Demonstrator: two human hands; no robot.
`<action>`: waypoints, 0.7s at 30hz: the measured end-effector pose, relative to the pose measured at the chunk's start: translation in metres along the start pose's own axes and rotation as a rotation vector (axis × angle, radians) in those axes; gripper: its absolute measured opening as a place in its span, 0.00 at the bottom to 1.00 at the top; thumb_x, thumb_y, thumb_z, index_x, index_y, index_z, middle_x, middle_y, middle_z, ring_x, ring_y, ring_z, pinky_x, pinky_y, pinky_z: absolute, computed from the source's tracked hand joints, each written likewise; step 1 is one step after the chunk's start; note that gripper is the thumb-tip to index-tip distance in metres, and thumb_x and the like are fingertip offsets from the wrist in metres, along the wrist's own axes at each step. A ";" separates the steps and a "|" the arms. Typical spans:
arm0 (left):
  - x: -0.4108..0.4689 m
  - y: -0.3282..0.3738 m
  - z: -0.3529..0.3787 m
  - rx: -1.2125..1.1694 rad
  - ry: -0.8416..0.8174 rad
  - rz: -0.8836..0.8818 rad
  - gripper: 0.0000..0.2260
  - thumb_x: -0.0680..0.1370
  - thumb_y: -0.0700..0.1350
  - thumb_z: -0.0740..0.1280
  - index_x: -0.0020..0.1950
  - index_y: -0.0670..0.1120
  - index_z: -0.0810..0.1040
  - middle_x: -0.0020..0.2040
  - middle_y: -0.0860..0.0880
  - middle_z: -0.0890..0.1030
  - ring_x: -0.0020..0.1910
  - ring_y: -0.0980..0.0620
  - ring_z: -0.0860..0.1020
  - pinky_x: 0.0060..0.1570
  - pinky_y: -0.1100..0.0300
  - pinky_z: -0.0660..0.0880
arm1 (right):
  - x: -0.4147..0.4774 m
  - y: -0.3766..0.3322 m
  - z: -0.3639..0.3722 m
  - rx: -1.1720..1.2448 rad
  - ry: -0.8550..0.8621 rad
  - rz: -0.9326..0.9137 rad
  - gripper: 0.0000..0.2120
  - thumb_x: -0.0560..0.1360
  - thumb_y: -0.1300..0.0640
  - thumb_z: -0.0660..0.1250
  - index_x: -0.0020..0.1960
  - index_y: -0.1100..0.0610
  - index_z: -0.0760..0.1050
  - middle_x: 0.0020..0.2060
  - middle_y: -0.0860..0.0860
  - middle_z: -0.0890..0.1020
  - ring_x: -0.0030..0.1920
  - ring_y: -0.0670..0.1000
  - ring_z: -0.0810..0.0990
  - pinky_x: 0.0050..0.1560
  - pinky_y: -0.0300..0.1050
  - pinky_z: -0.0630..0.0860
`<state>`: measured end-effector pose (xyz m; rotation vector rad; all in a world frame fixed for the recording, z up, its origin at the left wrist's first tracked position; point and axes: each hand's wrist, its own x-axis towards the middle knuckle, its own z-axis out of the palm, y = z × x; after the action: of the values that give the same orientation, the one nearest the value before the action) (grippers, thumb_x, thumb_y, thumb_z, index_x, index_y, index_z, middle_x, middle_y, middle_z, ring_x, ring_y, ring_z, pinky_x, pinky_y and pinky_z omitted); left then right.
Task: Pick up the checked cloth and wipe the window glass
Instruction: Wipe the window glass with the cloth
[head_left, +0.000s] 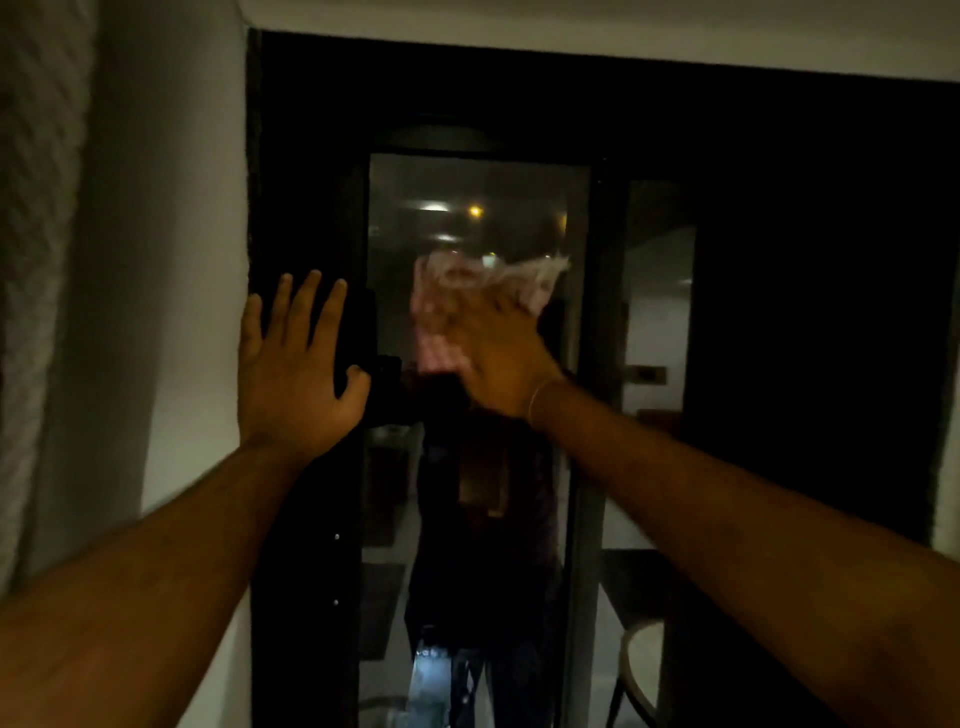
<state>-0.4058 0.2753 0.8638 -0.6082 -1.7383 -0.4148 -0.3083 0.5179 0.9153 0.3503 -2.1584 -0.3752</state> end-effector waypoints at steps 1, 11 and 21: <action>-0.002 0.002 -0.004 -0.016 -0.025 -0.014 0.40 0.77 0.55 0.60 0.89 0.46 0.57 0.89 0.39 0.59 0.89 0.37 0.53 0.87 0.42 0.38 | -0.025 -0.015 0.014 0.083 -0.069 -0.042 0.29 0.81 0.52 0.62 0.83 0.53 0.67 0.82 0.56 0.68 0.83 0.62 0.64 0.84 0.63 0.56; -0.154 0.012 -0.009 -0.237 -0.305 -0.048 0.41 0.77 0.51 0.61 0.91 0.49 0.53 0.91 0.44 0.53 0.90 0.43 0.49 0.88 0.44 0.44 | -0.197 -0.142 0.109 0.582 -0.473 0.072 0.26 0.84 0.50 0.59 0.82 0.44 0.66 0.82 0.42 0.66 0.82 0.44 0.64 0.85 0.41 0.53; -0.564 0.043 -0.086 -0.364 -1.005 -0.525 0.37 0.79 0.48 0.60 0.89 0.48 0.57 0.90 0.50 0.53 0.89 0.41 0.57 0.86 0.47 0.54 | -0.390 -0.321 0.172 1.371 -0.905 1.312 0.16 0.86 0.55 0.68 0.72 0.59 0.80 0.64 0.59 0.86 0.56 0.54 0.87 0.54 0.43 0.85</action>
<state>-0.2139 0.1593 0.3370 -0.6611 -2.8400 -0.9067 -0.1938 0.3964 0.4081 -0.6936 -2.5612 2.0404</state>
